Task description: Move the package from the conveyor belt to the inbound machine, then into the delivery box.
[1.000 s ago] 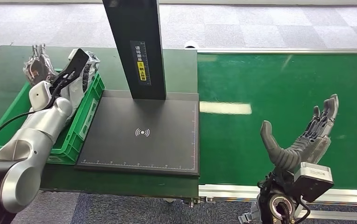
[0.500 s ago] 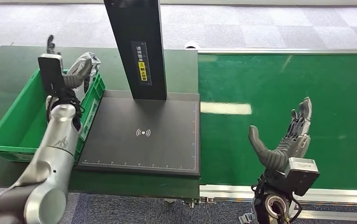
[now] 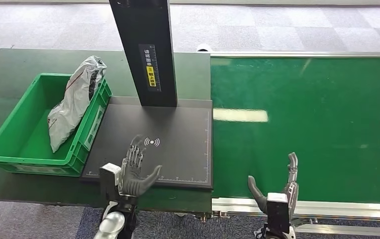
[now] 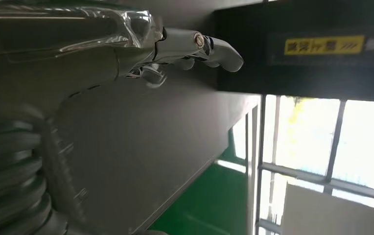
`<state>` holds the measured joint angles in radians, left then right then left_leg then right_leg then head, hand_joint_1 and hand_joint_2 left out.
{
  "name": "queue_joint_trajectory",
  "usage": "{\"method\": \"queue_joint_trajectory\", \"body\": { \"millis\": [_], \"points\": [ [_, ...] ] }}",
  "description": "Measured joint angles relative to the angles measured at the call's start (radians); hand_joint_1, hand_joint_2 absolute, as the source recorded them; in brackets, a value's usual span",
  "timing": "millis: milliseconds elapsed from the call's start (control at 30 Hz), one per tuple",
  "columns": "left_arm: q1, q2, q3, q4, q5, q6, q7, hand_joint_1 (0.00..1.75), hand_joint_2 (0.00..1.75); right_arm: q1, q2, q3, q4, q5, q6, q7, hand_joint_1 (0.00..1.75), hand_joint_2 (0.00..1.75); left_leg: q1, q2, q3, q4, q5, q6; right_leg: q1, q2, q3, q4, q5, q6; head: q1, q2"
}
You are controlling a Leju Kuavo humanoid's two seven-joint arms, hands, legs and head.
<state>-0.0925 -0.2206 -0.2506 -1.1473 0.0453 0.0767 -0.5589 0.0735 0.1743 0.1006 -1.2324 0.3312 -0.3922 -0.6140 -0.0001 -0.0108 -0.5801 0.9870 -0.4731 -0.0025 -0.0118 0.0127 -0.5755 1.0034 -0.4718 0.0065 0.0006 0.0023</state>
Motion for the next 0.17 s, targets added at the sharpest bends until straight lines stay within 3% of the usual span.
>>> {"method": "queue_joint_trajectory", "body": {
  "millis": [167],
  "points": [
    [0.063, -0.002, -0.036, 0.011, 0.023, -0.054, -0.053, 0.00, 1.75, 0.036, 0.006, 0.057, 0.014, 0.082, -0.107, 0.025, 0.00, 1.75, 0.000, 0.000, 0.000, 0.000, 0.000, 0.000, 0.000, 0.000, 0.000, 0.000, 0.000, 0.000, 0.000, 0.000]
  ]
}}
